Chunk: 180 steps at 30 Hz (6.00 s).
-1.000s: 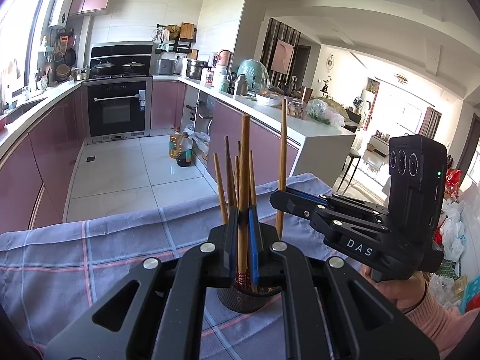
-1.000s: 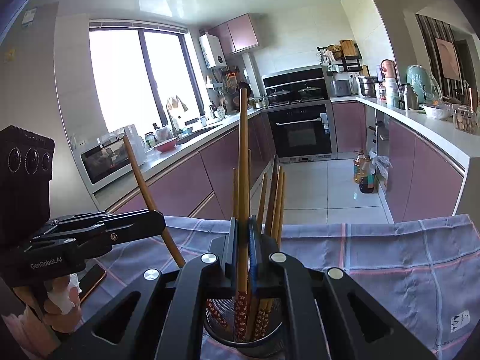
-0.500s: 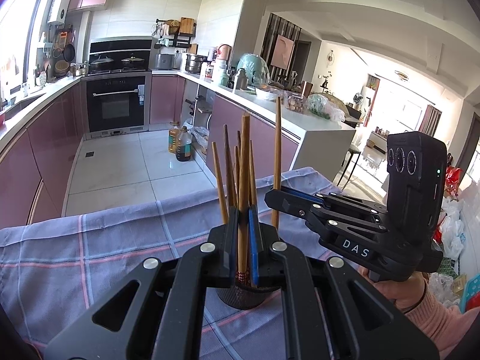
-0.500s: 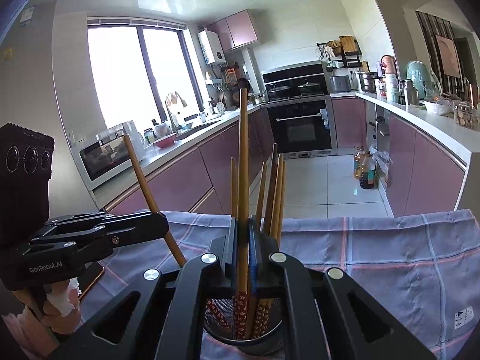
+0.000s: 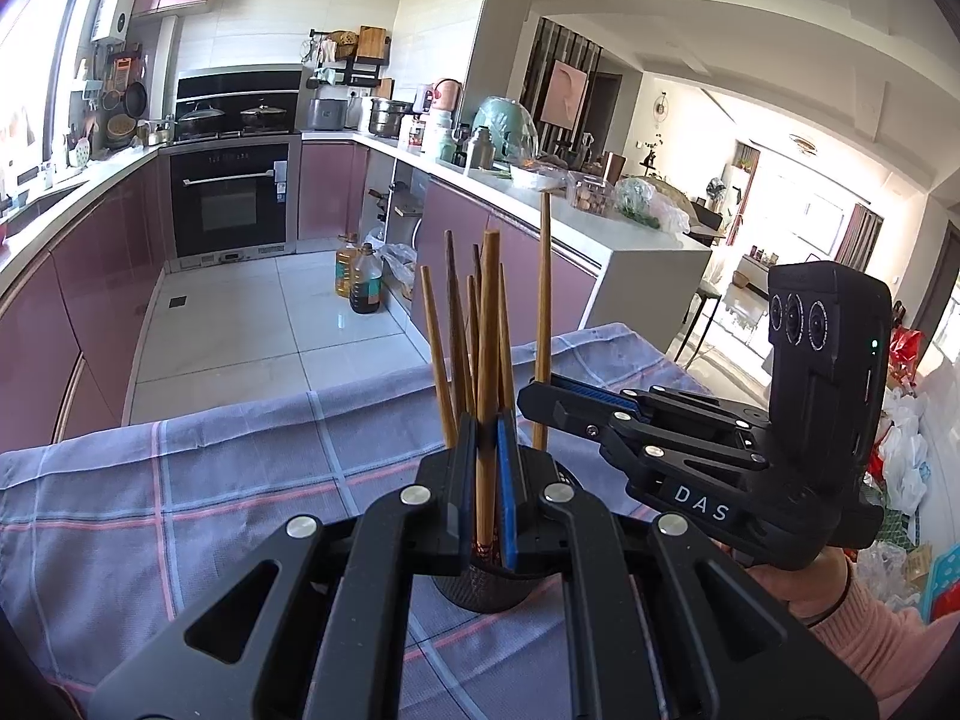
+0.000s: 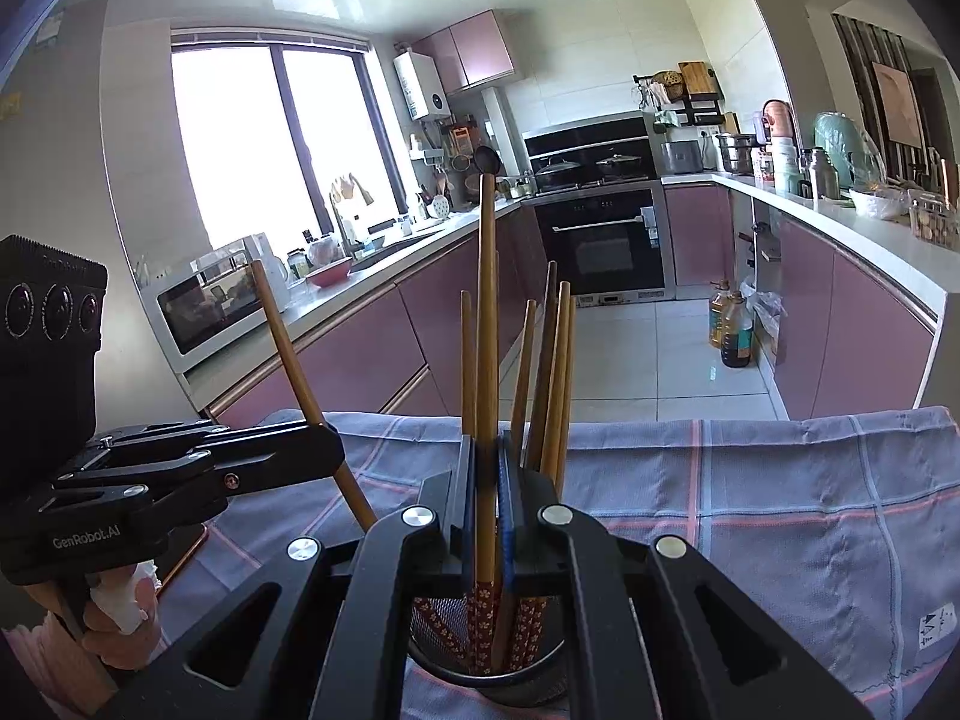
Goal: Organize utensils
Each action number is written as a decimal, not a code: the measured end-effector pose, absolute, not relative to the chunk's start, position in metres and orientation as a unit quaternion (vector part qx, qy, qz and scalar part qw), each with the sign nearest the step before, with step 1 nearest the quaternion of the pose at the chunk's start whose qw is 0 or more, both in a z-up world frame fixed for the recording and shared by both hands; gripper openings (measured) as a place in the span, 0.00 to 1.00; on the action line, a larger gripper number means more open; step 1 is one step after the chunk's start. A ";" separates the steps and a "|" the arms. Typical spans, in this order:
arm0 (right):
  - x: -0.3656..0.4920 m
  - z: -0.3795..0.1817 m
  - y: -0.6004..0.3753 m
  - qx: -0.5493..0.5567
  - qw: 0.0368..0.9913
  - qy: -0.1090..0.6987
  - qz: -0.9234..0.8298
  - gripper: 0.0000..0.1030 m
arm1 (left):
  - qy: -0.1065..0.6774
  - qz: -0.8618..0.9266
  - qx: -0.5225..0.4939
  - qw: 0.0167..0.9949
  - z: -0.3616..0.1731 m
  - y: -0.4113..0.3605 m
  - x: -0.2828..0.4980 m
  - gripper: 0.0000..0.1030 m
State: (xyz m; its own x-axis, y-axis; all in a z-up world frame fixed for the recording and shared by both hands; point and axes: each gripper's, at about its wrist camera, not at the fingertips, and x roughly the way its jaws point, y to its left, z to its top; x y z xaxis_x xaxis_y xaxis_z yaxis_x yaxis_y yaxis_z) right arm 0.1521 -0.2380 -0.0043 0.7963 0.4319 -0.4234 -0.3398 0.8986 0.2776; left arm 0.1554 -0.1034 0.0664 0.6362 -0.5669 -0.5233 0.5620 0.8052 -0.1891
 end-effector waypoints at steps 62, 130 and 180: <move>0.170 -0.022 -0.236 0.092 0.936 0.269 0.205 0.05 | 0.319 -0.305 -0.012 0.897 0.040 -0.115 0.195 0.07; 0.170 -0.029 -0.240 0.098 0.934 0.277 0.202 0.15 | 0.350 -0.302 -0.010 0.887 -0.005 -0.114 0.204 0.08; 0.098 -0.028 -0.236 0.056 0.954 0.238 0.174 0.64 | 0.255 -0.219 -0.002 0.942 -0.001 -0.061 0.111 0.72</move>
